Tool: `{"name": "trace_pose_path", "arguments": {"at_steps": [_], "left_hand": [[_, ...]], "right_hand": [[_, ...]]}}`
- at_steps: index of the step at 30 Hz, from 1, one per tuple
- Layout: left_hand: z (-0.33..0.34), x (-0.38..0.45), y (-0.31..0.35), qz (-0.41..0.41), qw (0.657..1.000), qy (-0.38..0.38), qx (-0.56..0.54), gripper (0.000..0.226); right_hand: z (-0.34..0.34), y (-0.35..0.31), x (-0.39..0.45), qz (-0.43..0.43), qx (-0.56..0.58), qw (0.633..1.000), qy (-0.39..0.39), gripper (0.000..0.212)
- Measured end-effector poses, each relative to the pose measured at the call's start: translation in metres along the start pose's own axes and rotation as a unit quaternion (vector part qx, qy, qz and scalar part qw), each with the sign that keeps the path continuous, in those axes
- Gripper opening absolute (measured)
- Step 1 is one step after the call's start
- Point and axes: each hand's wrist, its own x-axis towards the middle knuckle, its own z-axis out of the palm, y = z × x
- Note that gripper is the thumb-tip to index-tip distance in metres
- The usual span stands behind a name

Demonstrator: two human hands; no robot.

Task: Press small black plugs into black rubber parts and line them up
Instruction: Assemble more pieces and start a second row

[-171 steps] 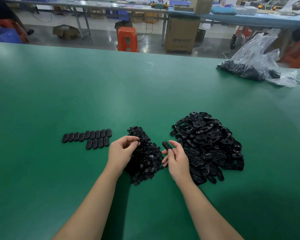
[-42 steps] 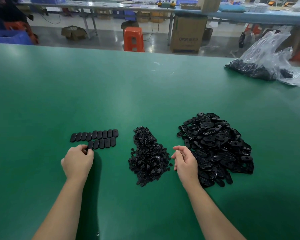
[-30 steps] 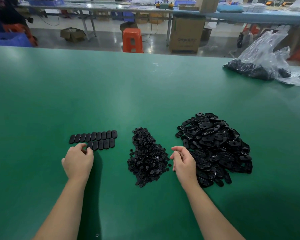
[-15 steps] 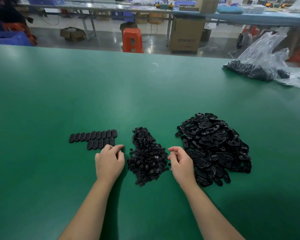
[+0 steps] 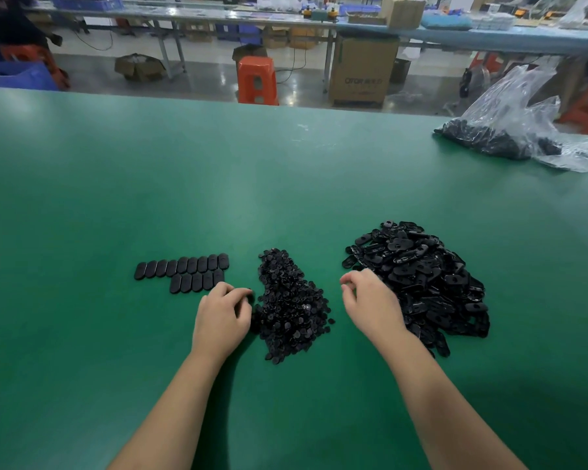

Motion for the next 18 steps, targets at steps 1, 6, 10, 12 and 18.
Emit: {"name": "trace_pose_path", "arguments": {"at_steps": [1,6,10,12,18], "left_hand": [[0.0,0.0,0.0,0.001,1.0,0.004,-0.002,0.02],[-0.003,-0.001,0.001,0.02,0.999,0.023,-0.014,0.019],[-0.001,0.001,0.0,0.023,1.0,0.016,0.01,0.025],[-0.001,0.001,0.0,0.018,1.0,0.013,0.015,0.025],[0.0,0.002,-0.002,0.017,1.0,0.024,0.009,0.015]], "right_hand": [[-0.005,0.003,0.006,0.015,-0.032,0.999,0.005,0.024],[-0.013,0.012,0.027,0.068,-0.145,0.986,-0.047,0.031],[-0.01,0.017,0.033,0.068,-0.167,0.982,-0.05,0.031],[-0.009,0.017,0.035,0.064,-0.169,0.983,-0.041,0.027],[-0.01,0.017,0.04,0.072,-0.156,0.985,-0.034,0.029]]}}
